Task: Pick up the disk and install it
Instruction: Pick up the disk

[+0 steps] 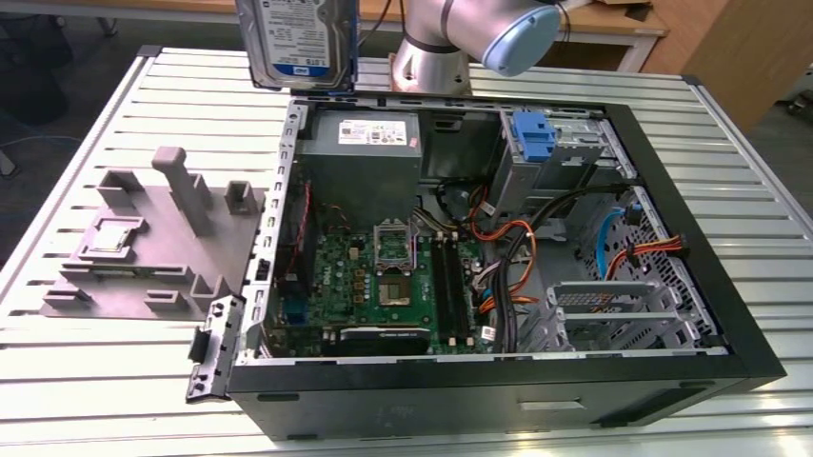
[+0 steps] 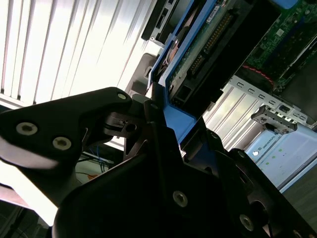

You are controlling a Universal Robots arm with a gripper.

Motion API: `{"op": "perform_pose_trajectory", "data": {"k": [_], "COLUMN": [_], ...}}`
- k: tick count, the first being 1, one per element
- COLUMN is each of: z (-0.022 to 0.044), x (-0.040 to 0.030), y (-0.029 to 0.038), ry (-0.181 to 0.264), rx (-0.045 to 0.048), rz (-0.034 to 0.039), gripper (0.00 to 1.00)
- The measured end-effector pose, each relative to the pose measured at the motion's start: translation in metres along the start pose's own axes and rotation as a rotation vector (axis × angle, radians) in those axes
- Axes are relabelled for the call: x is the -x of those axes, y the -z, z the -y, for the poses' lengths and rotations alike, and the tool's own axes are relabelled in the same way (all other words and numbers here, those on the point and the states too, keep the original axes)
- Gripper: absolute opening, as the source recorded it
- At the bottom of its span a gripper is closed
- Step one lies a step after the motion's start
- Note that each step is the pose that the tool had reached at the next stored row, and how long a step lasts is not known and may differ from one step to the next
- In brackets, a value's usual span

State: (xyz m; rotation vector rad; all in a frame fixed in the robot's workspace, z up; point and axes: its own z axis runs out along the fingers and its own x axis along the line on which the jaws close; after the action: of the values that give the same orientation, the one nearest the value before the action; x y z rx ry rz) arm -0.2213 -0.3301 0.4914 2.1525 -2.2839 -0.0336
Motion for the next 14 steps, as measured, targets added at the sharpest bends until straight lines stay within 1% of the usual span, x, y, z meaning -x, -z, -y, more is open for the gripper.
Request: {"op": "perform_pose_trajectory", "data": {"k": [14], "z": [0.0029], "x": [0.0002], "y": [0.0001], "ry": [0.000], "rx": [0.0000], "rz": [0.0000], "gripper": [0.36]}}
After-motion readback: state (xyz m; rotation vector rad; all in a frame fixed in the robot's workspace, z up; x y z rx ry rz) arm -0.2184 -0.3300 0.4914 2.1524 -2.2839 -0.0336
